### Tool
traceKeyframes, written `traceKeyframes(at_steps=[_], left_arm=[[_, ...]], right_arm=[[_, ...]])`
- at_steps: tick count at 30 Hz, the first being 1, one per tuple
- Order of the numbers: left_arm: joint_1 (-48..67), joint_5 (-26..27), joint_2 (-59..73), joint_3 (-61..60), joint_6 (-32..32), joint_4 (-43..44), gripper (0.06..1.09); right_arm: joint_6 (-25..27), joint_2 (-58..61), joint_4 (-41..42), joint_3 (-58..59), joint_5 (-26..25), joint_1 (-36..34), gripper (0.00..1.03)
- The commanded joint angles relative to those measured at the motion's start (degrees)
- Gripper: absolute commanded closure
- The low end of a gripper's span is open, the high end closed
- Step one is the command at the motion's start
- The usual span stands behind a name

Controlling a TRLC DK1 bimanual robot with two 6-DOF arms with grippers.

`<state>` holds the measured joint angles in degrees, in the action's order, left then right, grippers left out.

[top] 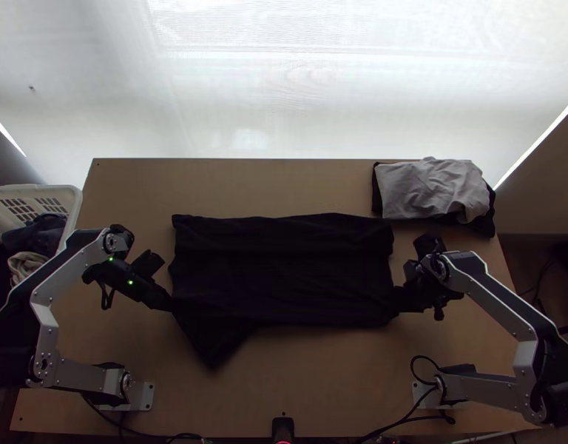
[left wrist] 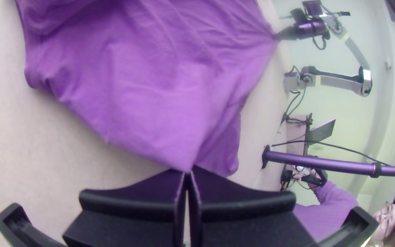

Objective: Fold the t-shirt

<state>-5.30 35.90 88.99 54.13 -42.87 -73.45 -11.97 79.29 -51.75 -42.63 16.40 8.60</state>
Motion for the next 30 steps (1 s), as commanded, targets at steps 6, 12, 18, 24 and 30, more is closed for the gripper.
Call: traceKeyframes(at_steps=[6,12,18,24,30], left_arm=[[-2.2,1.0,-5.3,2.1,-3.9,-5.2,1.05],[-2.4,1.5,-7.3,2.1,-5.1,-8.7,1.05],[-2.9,1.5,-6.2,2.6,-5.0,-8.7,1.05],[-2.6,1.8,-3.3,2.7,-4.2,-8.7,1.05],[-2.3,3.4,4.7,8.7,-3.8,-8.6,1.05]], right_arm=[[-0.1,-9.2,-5.3,-2.8,-1.6,0.4,1.00],[0.7,-10.3,-13.6,-5.6,-0.7,0.7,1.00],[0.5,-10.6,-16.3,-10.5,0.8,0.4,1.00],[0.5,-6.8,-16.2,-10.5,0.7,-0.2,1.00],[0.5,0.3,-14.3,-15.3,0.8,-0.6,1.00]])
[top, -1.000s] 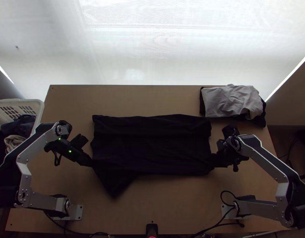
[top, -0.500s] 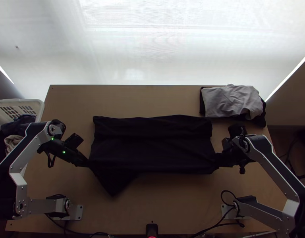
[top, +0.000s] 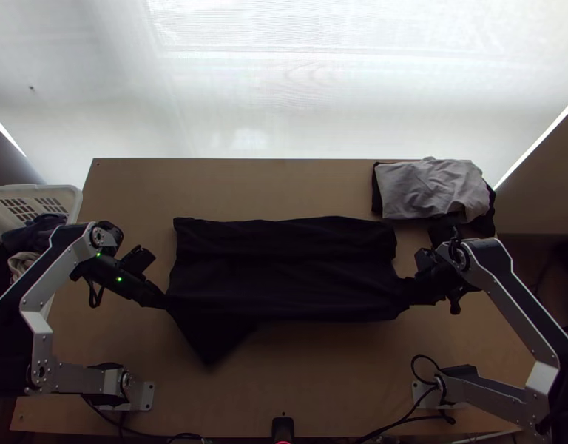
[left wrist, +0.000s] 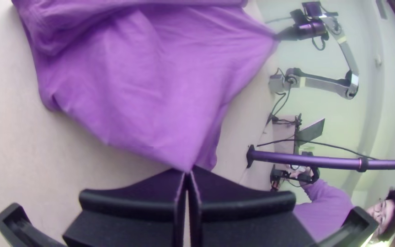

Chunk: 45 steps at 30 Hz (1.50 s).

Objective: Fold the t-shirt

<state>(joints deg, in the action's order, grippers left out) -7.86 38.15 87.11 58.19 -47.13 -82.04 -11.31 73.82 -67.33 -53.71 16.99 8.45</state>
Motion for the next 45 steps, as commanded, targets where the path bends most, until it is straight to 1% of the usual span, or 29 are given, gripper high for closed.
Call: traceKeyframes(at_steps=[1,5,11,24,34,39,45], left_arm=[[0.4,1.4,8.3,6.4,1.0,0.0,1.05],[0.4,1.5,15.0,14.5,2.9,-0.3,1.05],[0.1,1.4,20.5,25.9,4.7,-1.2,1.05],[0.7,1.0,29.0,41.0,7.1,-1.8,1.05],[1.7,1.0,39.9,48.9,10.6,-1.7,1.05],[1.6,1.0,42.6,51.2,11.5,-1.7,1.05],[1.3,-1.6,44.9,51.8,12.3,-1.0,1.05]], right_arm=[[-0.3,6.9,1.4,-5.5,0.1,-0.4,1.00],[0.0,11.3,1.6,-10.9,0.1,-1.5,1.00],[0.1,16.0,1.6,-18.0,0.1,-2.2,1.00],[0.1,25.1,1.6,-28.7,-1.2,-2.7,1.00],[-0.1,31.6,1.9,-34.0,-3.1,-2.6,1.00],[-0.4,33.6,3.8,-35.4,-4.3,-2.5,1.00],[-0.6,35.4,10.1,-32.2,-8.1,-2.3,1.00]])
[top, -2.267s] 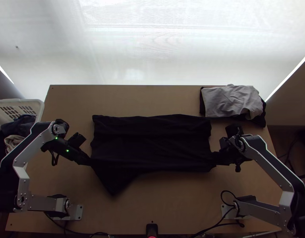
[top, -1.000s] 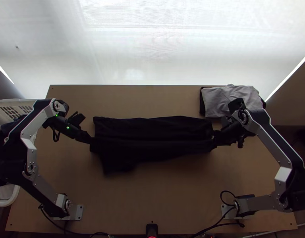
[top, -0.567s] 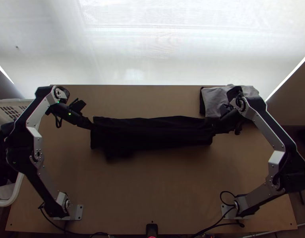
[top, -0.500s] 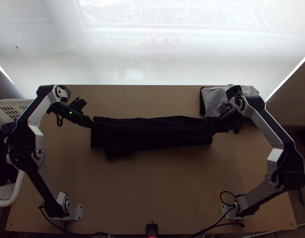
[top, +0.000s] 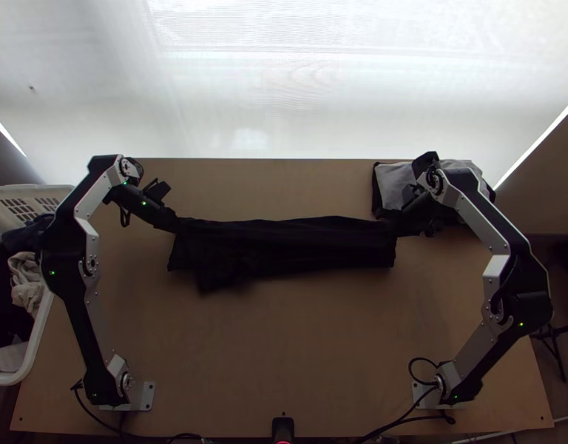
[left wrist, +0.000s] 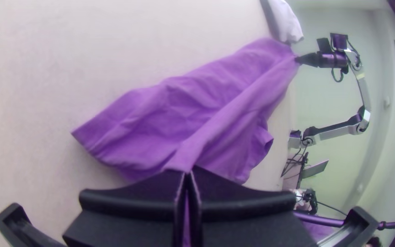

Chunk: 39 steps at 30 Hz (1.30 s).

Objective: Fold the t-shirt

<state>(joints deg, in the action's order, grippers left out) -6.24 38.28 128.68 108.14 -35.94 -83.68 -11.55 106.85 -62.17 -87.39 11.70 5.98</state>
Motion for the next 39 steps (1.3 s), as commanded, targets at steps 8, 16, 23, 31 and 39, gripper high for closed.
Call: traceKeyframes(at_steps=[8,16,23,31,39], left_arm=[[-1.0,-3.8,5.4,1.6,2.0,1.5,1.05],[-0.8,-4.1,5.0,0.2,2.0,1.6,1.05],[0.4,-4.1,0.2,-0.6,1.1,1.6,0.29],[1.0,-4.1,-5.9,-2.1,0.3,1.4,0.10],[-4.8,-4.0,-14.7,-6.4,0.3,1.2,0.10]], right_arm=[[-1.3,4.7,14.4,5.6,-5.7,1.1,1.00],[-2.7,5.0,20.8,7.2,-6.4,1.1,1.00],[1.2,-1.8,18.4,7.3,-6.4,1.0,0.03],[1.3,-15.1,9.6,1.6,-7.9,2.9,0.03],[0.7,-4.9,4.0,-16.3,2.2,18.9,0.03]])
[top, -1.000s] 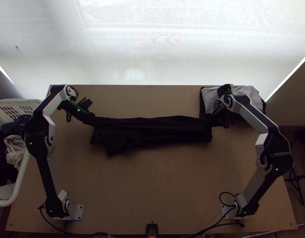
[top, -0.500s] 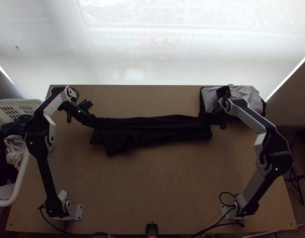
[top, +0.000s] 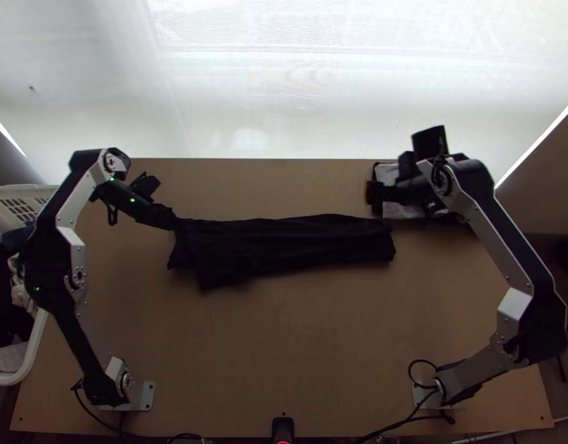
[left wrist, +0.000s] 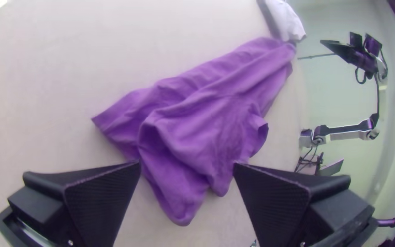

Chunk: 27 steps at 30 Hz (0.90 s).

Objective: Fold the t-shirt

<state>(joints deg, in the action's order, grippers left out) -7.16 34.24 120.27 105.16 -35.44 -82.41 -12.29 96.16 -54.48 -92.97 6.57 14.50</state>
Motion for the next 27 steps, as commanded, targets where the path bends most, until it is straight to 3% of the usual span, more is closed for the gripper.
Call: traceKeyframes(at_steps=[1,4,8,12,15,20,27], left_arm=[[-5.0,0.0,-6.8,-4.2,0.1,0.0,0.10],[-7.3,0.3,-8.0,-7.3,0.8,0.1,0.10],[-8.7,0.4,-9.9,-11.9,1.1,0.8,0.10],[-10.2,-1.6,-12.9,-18.4,0.9,5.2,0.10],[-10.3,-0.8,-13.1,-21.8,1.5,6.5,0.10],[-9.7,4.8,-12.6,-24.9,5.0,9.9,0.10],[-10.2,5.5,-11.5,-25.4,8.2,16.4,0.10]], right_arm=[[6.4,7.6,-3.6,-11.8,7.2,12.7,0.03],[17.6,11.2,-3.2,-12.5,6.4,19.0,0.03],[20.0,14.8,-0.2,-10.2,2.8,23.5,0.04],[28.1,15.5,7.4,-3.9,-2.0,29.4,0.04],[31.9,17.9,8.8,-3.3,-2.0,32.3,0.04],[34.3,21.1,10.0,-4.1,-0.2,34.8,0.04],[35.1,26.9,11.7,-9.1,1.0,34.6,0.04]])
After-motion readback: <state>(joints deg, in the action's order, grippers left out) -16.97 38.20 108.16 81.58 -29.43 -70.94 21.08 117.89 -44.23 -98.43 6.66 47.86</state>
